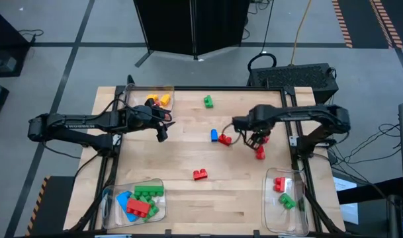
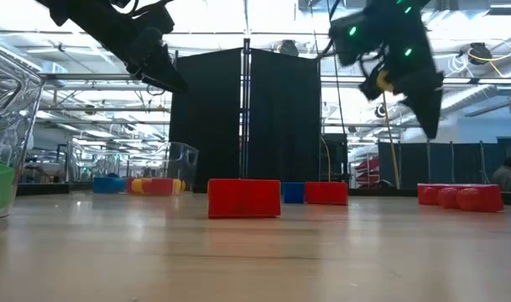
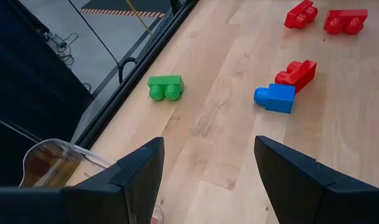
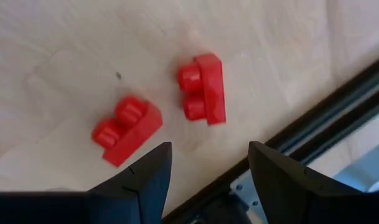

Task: Sort blocks by size
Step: Put the two-stud red game piece into the bottom right transparent bin

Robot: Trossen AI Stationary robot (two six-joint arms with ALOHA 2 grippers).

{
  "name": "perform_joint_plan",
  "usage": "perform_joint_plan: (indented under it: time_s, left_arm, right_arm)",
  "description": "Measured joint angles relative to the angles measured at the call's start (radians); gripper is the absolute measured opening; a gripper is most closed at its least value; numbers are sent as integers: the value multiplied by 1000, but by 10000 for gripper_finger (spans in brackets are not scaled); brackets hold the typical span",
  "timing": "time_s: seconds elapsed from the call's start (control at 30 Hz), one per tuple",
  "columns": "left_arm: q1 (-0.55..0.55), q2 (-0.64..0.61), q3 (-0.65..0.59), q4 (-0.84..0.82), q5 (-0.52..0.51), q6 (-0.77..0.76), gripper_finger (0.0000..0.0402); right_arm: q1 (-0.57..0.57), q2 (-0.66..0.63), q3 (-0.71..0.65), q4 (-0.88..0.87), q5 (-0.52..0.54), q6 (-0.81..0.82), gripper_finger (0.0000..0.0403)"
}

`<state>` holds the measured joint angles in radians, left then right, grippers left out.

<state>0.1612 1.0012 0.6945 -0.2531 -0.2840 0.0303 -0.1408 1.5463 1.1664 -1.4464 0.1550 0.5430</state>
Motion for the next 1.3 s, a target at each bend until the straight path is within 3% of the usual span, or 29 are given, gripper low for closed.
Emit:
perform_joint_plan:
  time_s: [0.47,0.87,1.3]
  left_arm:
    - [0,0,0,-3,0,2,251]
    - [0,0,0,-16,0,2,251]
    - [0,0,0,-29,0,2,251]
  right_arm:
    - [-189,244,0,88,-29,-246,201]
    - [-213,288,0,139,-81,-275,203]
    - [-211,287,-40,140,-72,-228,286]
